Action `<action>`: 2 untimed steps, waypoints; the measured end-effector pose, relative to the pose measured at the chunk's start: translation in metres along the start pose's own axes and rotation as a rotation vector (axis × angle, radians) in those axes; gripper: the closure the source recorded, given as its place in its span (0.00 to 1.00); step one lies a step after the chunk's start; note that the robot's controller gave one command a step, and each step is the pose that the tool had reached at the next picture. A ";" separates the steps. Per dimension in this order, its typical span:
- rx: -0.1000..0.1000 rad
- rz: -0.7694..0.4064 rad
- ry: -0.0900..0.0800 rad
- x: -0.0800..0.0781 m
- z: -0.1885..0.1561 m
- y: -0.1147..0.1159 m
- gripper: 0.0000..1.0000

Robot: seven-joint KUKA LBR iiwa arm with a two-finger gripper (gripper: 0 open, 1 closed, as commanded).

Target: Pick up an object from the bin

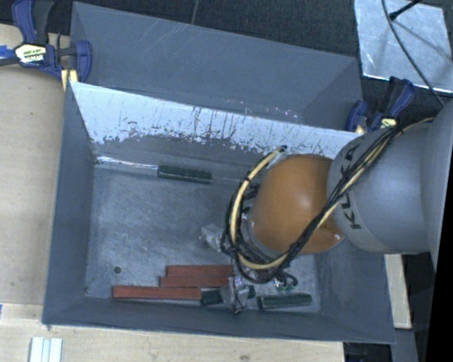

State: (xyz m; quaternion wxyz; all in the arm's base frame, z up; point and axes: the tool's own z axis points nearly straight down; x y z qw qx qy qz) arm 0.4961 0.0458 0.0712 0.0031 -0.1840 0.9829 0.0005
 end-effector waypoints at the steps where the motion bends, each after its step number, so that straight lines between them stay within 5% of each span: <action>1: 0.000 0.005 0.006 0.002 -0.002 -0.003 1.00; 2: 0.003 0.008 -0.002 0.012 -0.165 -0.031 1.00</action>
Offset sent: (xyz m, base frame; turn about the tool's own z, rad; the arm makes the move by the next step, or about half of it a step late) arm 0.0000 0.0000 0.0000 0.0000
